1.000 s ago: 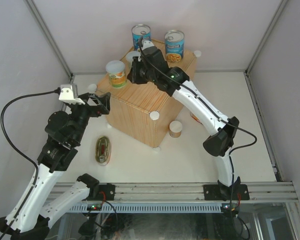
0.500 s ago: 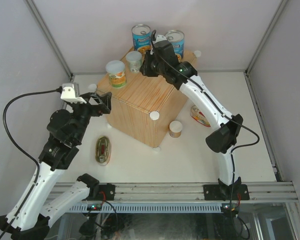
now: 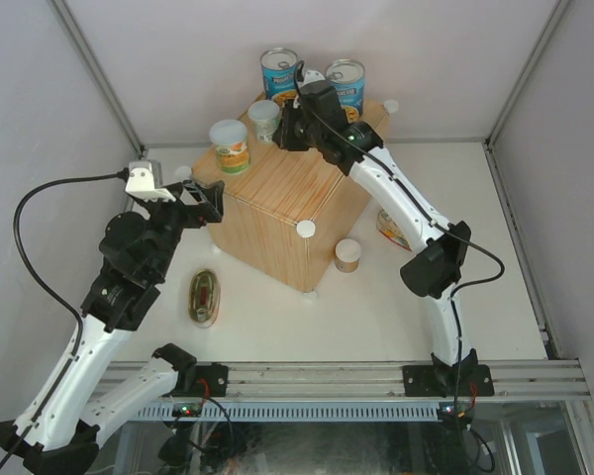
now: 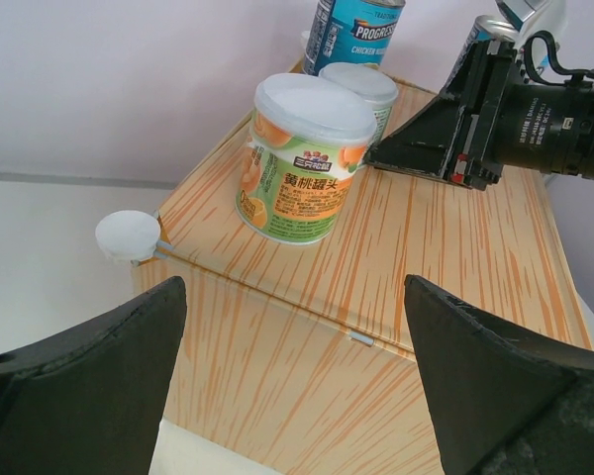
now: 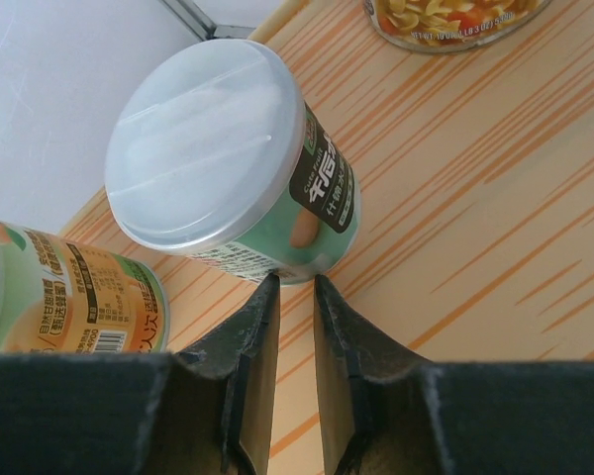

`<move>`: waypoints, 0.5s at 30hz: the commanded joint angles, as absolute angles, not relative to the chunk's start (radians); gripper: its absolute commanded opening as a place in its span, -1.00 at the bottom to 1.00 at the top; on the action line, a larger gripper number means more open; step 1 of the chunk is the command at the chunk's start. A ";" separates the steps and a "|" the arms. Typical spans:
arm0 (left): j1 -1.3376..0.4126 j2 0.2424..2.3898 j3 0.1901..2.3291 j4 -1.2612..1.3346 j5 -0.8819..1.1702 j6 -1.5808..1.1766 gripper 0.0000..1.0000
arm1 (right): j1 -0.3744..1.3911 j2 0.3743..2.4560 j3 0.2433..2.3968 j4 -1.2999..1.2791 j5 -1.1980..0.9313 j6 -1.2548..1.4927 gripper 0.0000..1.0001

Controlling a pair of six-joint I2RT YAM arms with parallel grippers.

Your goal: Place and organize the canned foods onto the counter

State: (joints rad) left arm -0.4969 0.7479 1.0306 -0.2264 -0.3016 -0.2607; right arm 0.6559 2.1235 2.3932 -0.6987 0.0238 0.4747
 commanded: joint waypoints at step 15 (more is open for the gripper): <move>-0.491 0.685 1.032 -0.264 -0.304 -0.304 0.88 | 0.651 2.163 2.424 -0.609 -0.006 0.462 -0.58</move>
